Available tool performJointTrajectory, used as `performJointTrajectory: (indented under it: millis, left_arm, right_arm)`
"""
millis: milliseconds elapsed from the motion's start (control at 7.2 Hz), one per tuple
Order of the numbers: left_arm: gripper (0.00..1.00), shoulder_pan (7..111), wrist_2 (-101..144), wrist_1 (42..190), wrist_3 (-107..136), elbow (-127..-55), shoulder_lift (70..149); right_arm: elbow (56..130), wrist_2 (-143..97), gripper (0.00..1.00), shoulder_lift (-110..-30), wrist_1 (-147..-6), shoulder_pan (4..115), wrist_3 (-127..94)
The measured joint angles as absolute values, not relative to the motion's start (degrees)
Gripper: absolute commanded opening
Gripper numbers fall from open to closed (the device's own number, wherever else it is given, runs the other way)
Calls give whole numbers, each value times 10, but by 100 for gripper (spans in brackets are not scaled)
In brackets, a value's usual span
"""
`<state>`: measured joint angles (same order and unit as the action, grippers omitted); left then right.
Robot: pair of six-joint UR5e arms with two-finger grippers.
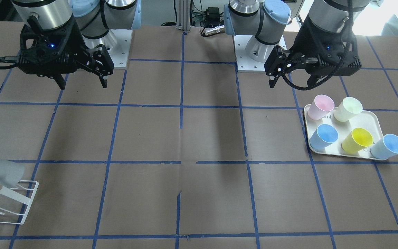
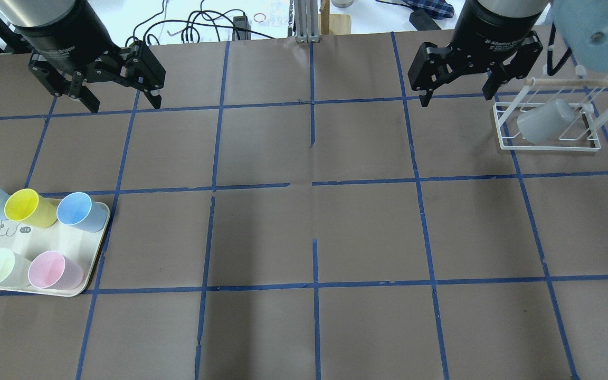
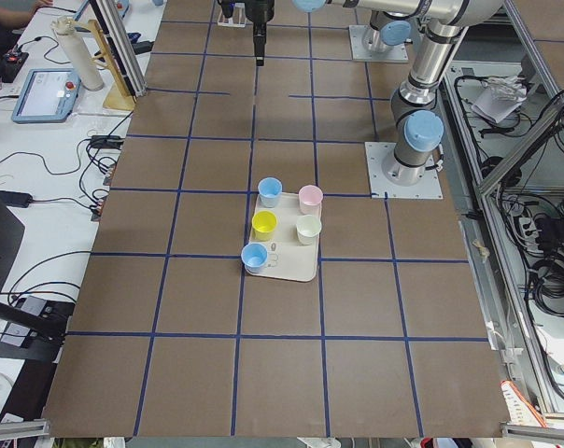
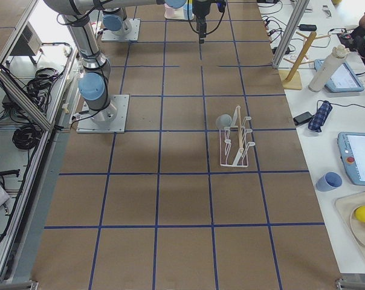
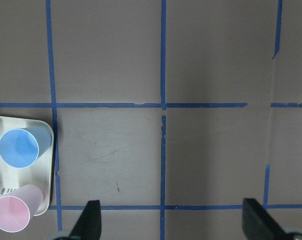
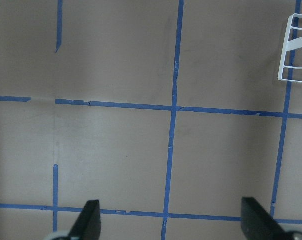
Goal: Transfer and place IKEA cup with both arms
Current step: 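Move the right gripper down toward the white cup on the wire rack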
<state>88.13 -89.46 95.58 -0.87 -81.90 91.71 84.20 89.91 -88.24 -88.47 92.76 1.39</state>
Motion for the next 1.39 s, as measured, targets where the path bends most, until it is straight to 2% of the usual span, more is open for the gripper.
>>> performJointTrajectory:
  millis: [833,1389]
  left_arm:
    - [100,882,-895,955,-7,-821,917]
    - [100,882,-895,955,-7,-821,917]
  right_arm:
    - [837,904,100,-881,-887,905,33]
    - [840,902,100,-877,-889,780,146]
